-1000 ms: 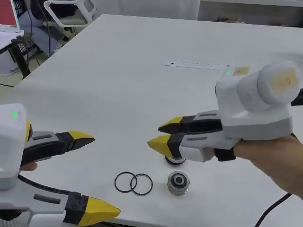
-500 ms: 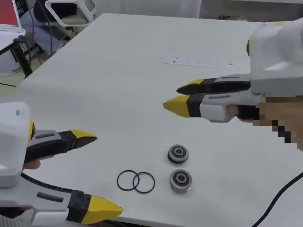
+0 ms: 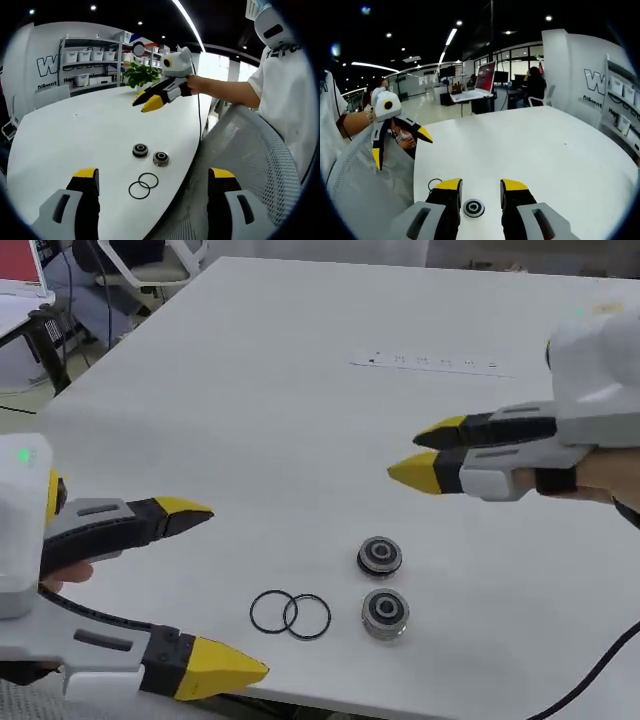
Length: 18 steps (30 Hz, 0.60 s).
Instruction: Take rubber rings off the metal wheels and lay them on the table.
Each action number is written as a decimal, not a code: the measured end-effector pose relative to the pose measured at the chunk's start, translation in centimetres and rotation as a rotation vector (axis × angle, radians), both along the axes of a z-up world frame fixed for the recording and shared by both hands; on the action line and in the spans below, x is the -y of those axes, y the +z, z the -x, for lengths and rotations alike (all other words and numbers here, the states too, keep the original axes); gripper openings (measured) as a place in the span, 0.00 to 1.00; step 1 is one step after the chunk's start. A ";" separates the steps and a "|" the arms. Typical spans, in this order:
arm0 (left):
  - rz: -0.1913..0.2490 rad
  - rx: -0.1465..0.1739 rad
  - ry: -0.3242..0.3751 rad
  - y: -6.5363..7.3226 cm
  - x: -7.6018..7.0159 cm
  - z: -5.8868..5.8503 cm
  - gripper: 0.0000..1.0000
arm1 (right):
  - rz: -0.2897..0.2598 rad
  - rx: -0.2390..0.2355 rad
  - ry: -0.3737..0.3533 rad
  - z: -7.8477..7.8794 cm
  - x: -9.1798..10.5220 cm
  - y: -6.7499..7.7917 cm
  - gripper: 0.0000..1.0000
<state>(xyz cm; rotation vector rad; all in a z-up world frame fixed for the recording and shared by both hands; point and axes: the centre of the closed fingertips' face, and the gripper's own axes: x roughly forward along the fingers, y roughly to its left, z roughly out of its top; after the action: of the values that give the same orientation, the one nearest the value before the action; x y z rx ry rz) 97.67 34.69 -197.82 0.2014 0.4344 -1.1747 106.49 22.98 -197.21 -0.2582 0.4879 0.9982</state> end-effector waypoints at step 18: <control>-0.006 0.085 -0.127 3.8 3.2 -1.0 0.88 | 0.004 -0.152 -0.007 1.2 1.7 -5.9 0.29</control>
<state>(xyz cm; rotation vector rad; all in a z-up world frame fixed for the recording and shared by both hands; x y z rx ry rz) 98.64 31.50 -194.04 0.2865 0.3546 -1.2840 105.29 21.32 -203.12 -0.1847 0.6283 1.0146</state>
